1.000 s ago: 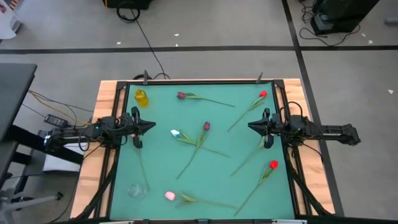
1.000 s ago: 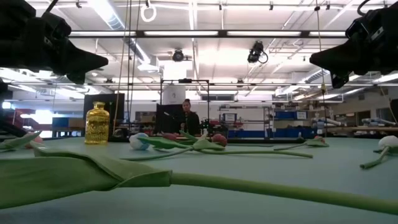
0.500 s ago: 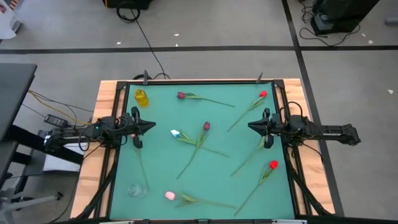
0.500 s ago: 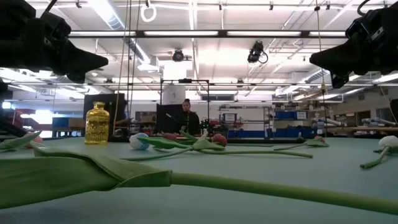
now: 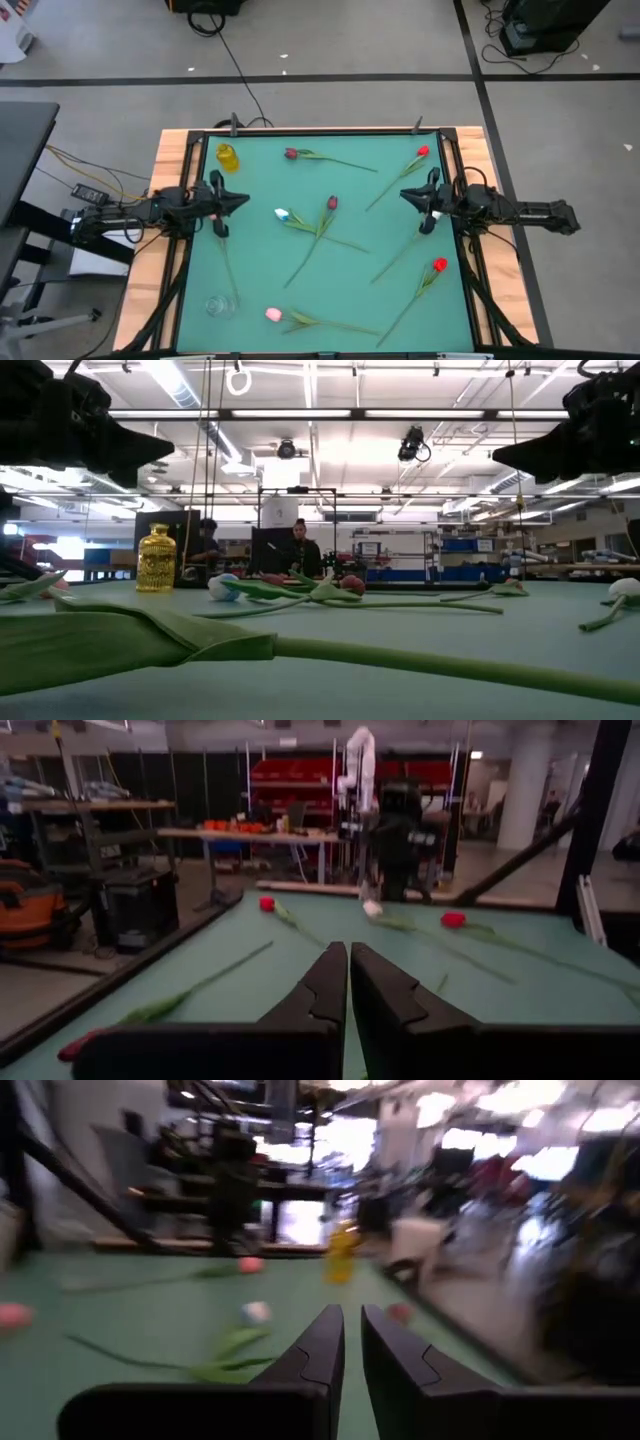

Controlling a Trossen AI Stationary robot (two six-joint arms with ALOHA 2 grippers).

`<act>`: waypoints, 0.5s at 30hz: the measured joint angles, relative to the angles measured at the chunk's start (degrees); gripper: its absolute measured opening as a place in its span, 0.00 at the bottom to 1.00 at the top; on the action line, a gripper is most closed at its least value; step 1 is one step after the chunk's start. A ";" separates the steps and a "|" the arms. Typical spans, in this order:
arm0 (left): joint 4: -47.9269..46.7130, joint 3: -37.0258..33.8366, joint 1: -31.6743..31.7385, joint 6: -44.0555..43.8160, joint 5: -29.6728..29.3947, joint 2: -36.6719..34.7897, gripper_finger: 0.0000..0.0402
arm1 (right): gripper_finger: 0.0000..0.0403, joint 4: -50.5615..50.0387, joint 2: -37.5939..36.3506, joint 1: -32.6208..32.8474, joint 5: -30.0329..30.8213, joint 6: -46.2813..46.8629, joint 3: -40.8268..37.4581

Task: Sort flowers into vase by color
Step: Put the right white flower into the yellow vase

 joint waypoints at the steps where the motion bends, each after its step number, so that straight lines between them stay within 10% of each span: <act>1: 0.84 0.02 0.00 0.00 0.00 0.00 0.06 | 0.12 0.48 0.00 0.00 0.55 -2.23 -0.02; 15: 10.34 -0.01 0.04 -1.21 -4.18 0.00 0.06 | 0.12 4.80 0.00 -0.66 -7.33 -7.34 0.00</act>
